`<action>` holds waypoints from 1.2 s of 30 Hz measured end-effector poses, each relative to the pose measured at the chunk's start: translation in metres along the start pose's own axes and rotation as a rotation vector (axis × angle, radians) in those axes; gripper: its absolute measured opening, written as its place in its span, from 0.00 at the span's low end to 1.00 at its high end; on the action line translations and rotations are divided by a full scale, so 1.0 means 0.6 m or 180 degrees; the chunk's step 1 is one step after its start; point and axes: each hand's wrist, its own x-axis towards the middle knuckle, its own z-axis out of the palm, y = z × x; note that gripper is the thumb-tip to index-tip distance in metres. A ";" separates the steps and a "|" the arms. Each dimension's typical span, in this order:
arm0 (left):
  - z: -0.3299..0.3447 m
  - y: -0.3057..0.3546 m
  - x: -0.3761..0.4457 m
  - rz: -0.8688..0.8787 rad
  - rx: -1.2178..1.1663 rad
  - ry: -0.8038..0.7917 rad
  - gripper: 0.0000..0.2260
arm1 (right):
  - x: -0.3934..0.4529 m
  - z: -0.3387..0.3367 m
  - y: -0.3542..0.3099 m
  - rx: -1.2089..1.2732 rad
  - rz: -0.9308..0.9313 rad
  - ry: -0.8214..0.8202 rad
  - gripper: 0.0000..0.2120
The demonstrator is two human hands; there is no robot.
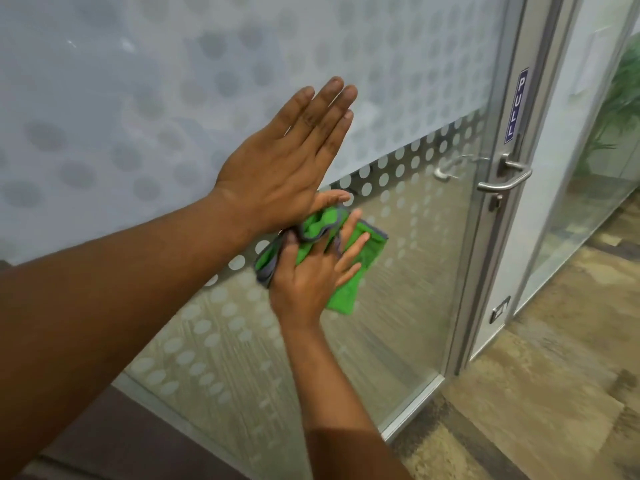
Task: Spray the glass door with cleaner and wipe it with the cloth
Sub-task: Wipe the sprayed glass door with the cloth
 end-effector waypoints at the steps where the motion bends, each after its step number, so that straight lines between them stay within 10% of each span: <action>1: -0.002 -0.001 0.001 -0.0050 -0.0078 0.0004 0.41 | 0.031 -0.008 -0.007 0.0027 -0.0020 0.0059 0.31; 27: -0.200 -0.301 -0.048 -0.1501 0.0386 0.0041 0.43 | 0.275 -0.057 -0.439 -0.0608 -0.2119 0.0048 0.30; 36: -0.210 -0.353 -0.069 -0.1807 -0.0175 0.0398 0.42 | 0.165 -0.043 -0.404 -0.0983 -0.3997 -0.0281 0.27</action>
